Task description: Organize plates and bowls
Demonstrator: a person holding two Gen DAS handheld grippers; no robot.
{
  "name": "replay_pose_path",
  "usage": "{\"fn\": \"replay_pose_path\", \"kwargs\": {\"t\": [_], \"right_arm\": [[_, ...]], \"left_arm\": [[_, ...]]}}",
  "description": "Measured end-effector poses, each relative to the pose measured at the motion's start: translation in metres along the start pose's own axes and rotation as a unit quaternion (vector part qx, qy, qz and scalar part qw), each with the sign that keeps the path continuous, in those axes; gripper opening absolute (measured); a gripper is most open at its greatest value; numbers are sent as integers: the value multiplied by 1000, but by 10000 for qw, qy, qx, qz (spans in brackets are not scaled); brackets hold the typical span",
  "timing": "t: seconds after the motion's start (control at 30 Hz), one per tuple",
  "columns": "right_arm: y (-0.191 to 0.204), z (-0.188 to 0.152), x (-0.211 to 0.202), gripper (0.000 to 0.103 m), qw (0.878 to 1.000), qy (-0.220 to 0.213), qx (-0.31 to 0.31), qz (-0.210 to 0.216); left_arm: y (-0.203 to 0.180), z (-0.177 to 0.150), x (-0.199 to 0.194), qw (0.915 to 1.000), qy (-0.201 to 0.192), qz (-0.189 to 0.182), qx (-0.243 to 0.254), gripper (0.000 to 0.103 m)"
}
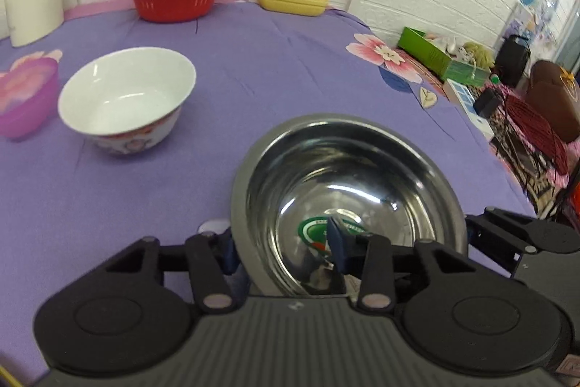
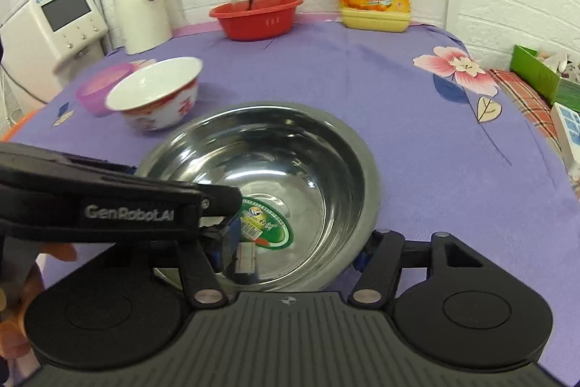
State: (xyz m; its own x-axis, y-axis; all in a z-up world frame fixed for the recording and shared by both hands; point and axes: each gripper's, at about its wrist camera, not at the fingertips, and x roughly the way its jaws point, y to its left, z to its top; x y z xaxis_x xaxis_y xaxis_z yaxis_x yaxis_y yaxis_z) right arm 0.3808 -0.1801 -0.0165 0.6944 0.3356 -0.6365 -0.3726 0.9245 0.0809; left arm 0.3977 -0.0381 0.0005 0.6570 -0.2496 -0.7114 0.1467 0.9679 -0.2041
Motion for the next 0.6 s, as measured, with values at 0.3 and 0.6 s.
{"fn": "replay_pose_path", "kwargs": {"t": [0.3,0.6], "right_arm": [[62,-38,-59,103,9996,-95,-267,53],[94,-77,-81,103,9992,266,-120,284]], "left_arm": [[17,-50,-74,9992,229,-244,226,42],[24,-94,-99,9963,590,-524,350,42]]}}
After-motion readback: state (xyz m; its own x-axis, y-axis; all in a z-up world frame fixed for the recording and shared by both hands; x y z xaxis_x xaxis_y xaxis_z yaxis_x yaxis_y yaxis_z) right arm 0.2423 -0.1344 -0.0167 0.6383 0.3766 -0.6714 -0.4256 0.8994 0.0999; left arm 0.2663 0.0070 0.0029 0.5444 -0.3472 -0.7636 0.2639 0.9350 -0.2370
